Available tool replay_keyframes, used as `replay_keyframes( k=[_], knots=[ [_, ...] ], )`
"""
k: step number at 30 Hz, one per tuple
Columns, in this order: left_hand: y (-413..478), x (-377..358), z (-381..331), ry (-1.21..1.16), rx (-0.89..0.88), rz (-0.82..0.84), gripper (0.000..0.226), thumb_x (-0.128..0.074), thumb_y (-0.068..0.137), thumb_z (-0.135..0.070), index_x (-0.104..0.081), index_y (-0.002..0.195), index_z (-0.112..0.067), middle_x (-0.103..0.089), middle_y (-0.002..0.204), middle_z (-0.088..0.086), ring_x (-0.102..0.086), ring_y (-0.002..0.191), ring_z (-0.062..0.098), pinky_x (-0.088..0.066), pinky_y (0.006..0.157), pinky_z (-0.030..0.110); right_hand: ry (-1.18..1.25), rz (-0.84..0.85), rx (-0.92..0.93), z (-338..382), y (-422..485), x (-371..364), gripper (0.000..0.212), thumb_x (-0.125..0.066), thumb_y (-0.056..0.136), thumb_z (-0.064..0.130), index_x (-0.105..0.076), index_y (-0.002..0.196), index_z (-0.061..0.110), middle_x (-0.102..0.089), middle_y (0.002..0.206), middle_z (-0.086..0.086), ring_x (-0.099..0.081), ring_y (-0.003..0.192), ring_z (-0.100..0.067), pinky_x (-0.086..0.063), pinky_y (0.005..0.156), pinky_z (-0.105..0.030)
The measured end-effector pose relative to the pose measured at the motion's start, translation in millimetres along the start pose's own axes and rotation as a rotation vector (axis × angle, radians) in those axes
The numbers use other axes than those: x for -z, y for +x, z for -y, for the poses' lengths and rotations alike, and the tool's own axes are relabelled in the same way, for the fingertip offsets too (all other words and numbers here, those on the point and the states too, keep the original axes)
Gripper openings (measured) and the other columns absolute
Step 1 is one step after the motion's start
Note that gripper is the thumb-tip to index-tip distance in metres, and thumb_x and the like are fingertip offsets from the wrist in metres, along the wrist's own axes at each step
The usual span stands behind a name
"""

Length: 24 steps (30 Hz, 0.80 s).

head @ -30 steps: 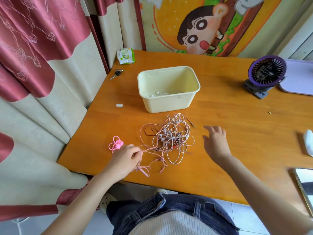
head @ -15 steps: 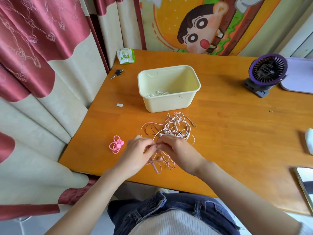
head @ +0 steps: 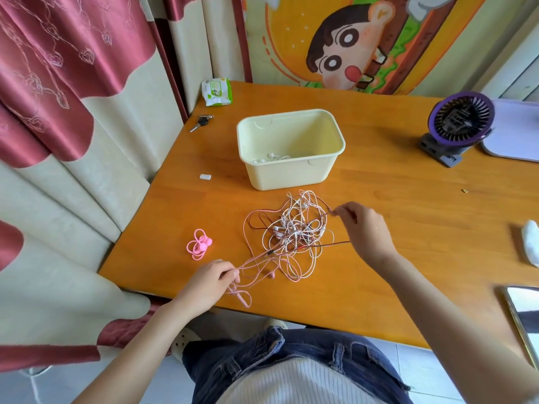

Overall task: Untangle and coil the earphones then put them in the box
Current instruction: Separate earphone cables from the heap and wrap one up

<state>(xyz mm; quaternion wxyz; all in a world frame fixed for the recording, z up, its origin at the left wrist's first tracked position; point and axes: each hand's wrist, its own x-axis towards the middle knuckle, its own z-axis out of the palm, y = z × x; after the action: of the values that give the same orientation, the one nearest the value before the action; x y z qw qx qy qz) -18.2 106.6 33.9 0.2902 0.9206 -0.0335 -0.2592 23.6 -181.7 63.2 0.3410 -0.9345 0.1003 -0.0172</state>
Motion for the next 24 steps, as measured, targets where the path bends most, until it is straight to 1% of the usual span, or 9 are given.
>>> replay_keyframes(
  k=[2, 3, 4, 6, 9, 12, 15, 19, 24],
  knots=[
    [-1.1, 0.7, -5.9, 0.020, -0.015, -0.033, 0.028, -0.042, 0.099, -0.022, -0.061, 0.078, -0.022, -0.054, 0.086, -0.006, -0.047, 0.059, 0.007, -0.033, 0.053, 0.014, -0.148, 0.091, -0.003, -2.4, -4.7, -4.8, 0.025, -0.045, 0.097, 0.021, -0.068, 0.103, 0.014, -0.058, 0.078, -0.002, -0.050, 0.073, -0.022, -0.034, 0.058, -0.031],
    [-1.6, 1.9, -10.4, 0.037, -0.033, -0.054, 0.029, -0.041, 0.099, -0.023, -0.060, 0.077, -0.023, -0.053, 0.085, -0.006, -0.045, 0.059, 0.006, -0.033, 0.053, 0.014, -0.229, 0.155, 0.037, -2.2, -8.5, -8.4, 0.025, -0.045, 0.098, 0.019, -0.066, 0.111, 0.015, -0.060, 0.098, -0.007, -0.051, 0.092, -0.025, -0.038, 0.071, -0.032],
    [-1.6, 2.8, -15.3, 0.053, -0.054, -0.072, 0.029, -0.041, 0.099, -0.023, -0.059, 0.076, -0.023, -0.053, 0.086, -0.005, -0.046, 0.060, 0.006, -0.033, 0.054, 0.015, -0.292, 0.208, 0.101, -0.3, -13.2, -12.3, 0.027, -0.045, 0.097, 0.016, -0.062, 0.118, 0.015, -0.056, 0.115, -0.009, -0.047, 0.107, -0.026, -0.037, 0.086, -0.032],
    [-2.1, 3.7, -25.6, 0.080, -0.092, -0.095, 0.028, -0.041, 0.098, -0.023, -0.059, 0.076, -0.023, -0.055, 0.087, -0.004, -0.045, 0.063, 0.006, -0.033, 0.056, 0.020, -0.301, 0.229, 0.256, 10.6, -24.6, -19.8, 0.034, -0.048, 0.094, 0.006, -0.056, 0.126, 0.015, -0.050, 0.129, -0.007, -0.042, 0.119, -0.026, -0.033, 0.101, -0.030],
    [-3.0, 3.5, -43.5, 0.104, -0.173, -0.128, 0.027, -0.044, 0.097, -0.023, -0.061, 0.077, -0.017, -0.055, 0.084, -0.002, -0.047, 0.075, 0.012, -0.037, 0.065, 0.028, -0.118, 0.213, 0.514, 39.2, -43.5, -27.7, 0.034, -0.053, 0.090, -0.001, -0.060, 0.121, 0.010, -0.056, 0.122, -0.008, -0.051, 0.114, -0.025, -0.041, 0.099, -0.031],
    [-6.5, 2.8, -61.4, 0.091, -0.268, -0.168, 0.021, -0.047, 0.096, -0.018, -0.060, 0.079, -0.019, -0.050, 0.082, -0.008, -0.043, 0.085, 0.011, -0.032, 0.072, 0.025, -0.067, 0.348, 0.689, 57.4, -57.8, -40.3, 0.034, -0.053, 0.091, 0.004, -0.054, 0.125, 0.008, -0.056, 0.115, -0.009, -0.055, 0.104, -0.025, -0.044, 0.092, -0.030],
    [-8.3, 2.0, -65.5, 0.062, -0.301, -0.195, 0.015, -0.049, 0.094, -0.015, -0.063, 0.088, -0.014, -0.051, 0.089, -0.008, -0.042, 0.089, 0.009, -0.033, 0.078, 0.022, 0.014, 0.441, 0.597, 62.5, -57.4, -46.8, 0.029, -0.045, 0.098, 0.009, -0.048, 0.126, 0.010, -0.049, 0.114, -0.008, -0.057, 0.095, -0.026, -0.047, 0.084, -0.033],
    [-10.2, 4.4, -56.5, 0.018, -0.324, -0.181, 0.018, -0.052, 0.093, -0.019, -0.047, 0.077, -0.025, -0.048, 0.078, -0.015, -0.044, 0.083, 0.009, -0.037, 0.072, 0.024, -0.004, 0.545, 0.509, 60.6, -52.2, -45.8, 0.026, -0.042, 0.099, 0.024, -0.054, 0.115, 0.008, -0.052, 0.107, -0.008, -0.057, 0.093, -0.026, -0.045, 0.081, -0.036],
    [-9.3, 9.1, -36.9, 0.009, -0.253, -0.148, 0.015, -0.046, 0.097, -0.018, -0.058, 0.090, -0.022, -0.057, 0.087, -0.013, -0.055, 0.080, 0.011, -0.043, 0.070, 0.030, -0.003, 0.442, 0.497, 47.2, -41.1, -35.1, 0.021, -0.051, 0.095, 0.025, -0.070, 0.098, 0.017, -0.049, 0.084, 0.011, -0.048, 0.072, -0.006, -0.037, 0.065, -0.019]
  ],
)
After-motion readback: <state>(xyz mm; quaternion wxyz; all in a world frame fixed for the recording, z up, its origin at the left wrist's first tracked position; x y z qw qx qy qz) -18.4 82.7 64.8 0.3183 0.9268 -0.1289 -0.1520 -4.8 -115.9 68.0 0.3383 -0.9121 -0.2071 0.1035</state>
